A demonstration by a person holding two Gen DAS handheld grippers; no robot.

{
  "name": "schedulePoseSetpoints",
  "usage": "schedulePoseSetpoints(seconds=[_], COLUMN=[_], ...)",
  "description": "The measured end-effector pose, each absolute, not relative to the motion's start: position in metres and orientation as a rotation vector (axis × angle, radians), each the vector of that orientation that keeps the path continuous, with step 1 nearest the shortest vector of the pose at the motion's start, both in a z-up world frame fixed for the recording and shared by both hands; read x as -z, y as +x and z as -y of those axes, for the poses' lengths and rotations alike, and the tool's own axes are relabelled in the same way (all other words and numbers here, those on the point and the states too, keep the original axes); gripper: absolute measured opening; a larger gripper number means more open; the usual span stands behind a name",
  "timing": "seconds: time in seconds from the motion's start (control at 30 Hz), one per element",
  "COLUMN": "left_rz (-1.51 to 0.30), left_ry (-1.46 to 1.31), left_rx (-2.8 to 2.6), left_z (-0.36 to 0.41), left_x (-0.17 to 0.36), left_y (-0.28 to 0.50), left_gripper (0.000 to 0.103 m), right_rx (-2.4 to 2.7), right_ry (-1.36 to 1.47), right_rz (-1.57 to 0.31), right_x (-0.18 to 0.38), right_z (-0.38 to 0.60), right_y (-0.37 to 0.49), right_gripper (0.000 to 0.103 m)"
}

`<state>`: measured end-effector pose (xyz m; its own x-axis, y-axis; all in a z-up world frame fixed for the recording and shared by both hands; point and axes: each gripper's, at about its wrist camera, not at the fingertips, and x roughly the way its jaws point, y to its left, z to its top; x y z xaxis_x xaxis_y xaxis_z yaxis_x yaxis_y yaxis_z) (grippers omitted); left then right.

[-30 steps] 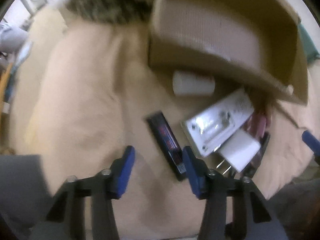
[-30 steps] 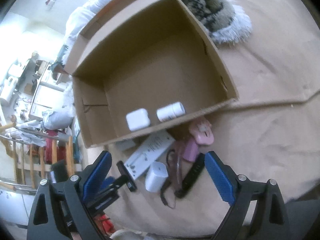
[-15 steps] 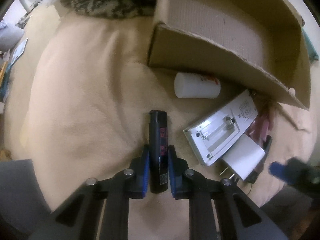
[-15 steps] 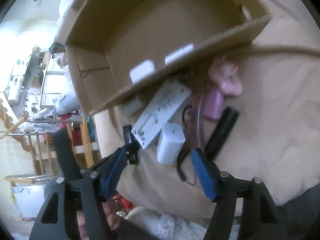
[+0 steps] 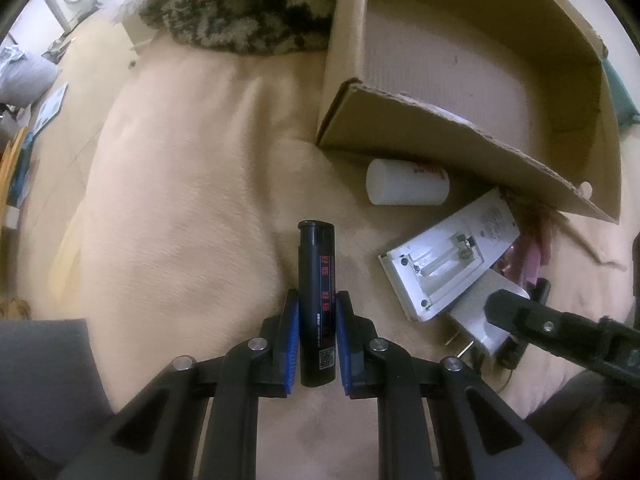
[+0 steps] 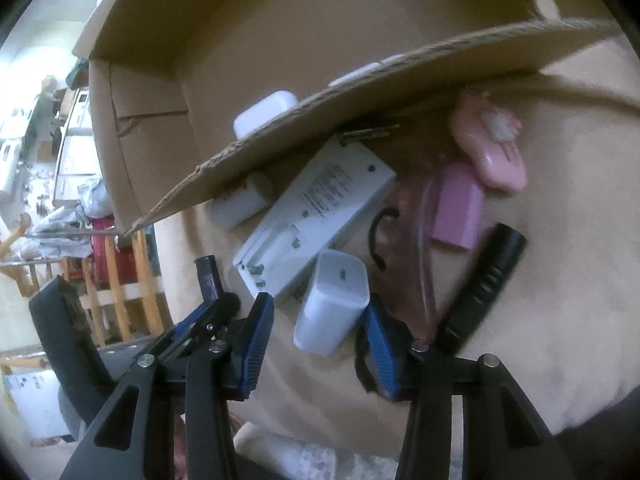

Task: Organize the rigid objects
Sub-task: 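Lift the flashlight with the left gripper while the right gripper grasps the white charger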

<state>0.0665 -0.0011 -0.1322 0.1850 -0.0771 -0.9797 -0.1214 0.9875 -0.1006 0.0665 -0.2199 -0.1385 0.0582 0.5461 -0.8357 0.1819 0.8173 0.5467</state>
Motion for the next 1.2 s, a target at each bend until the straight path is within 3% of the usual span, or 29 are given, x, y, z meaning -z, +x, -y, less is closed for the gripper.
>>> schedulePoseSetpoints(seconds=[0.07,0.13,0.63,1.2], left_rz=[-1.383,-1.379,-1.278,-1.058], left_ry=[-0.165,-0.162,-0.113,-0.100], left_rx=[-0.035,-0.035,-0.042,-0.021], left_z=[0.003,0.002,0.002,0.000], left_x=[0.133,0.132,0.099,0.004], left_y=[0.066,0.066,0.040,0.047], left_gripper=[0.015,0.015,0.015,0.015], right_rx=[-0.299,-0.294,-0.354,-0.406], right_ry=[0.596,0.533,0.545,0.470], right_rz=[-1.518,-1.522,-1.350,-1.114], right_x=[0.143,0.146,0.092,0.011], right_z=[0.215,0.211,0.234,0.248], right_y=[0.067,0.067,0.038,0.050], right_gripper=[0.033,0.029,0.028,0.028])
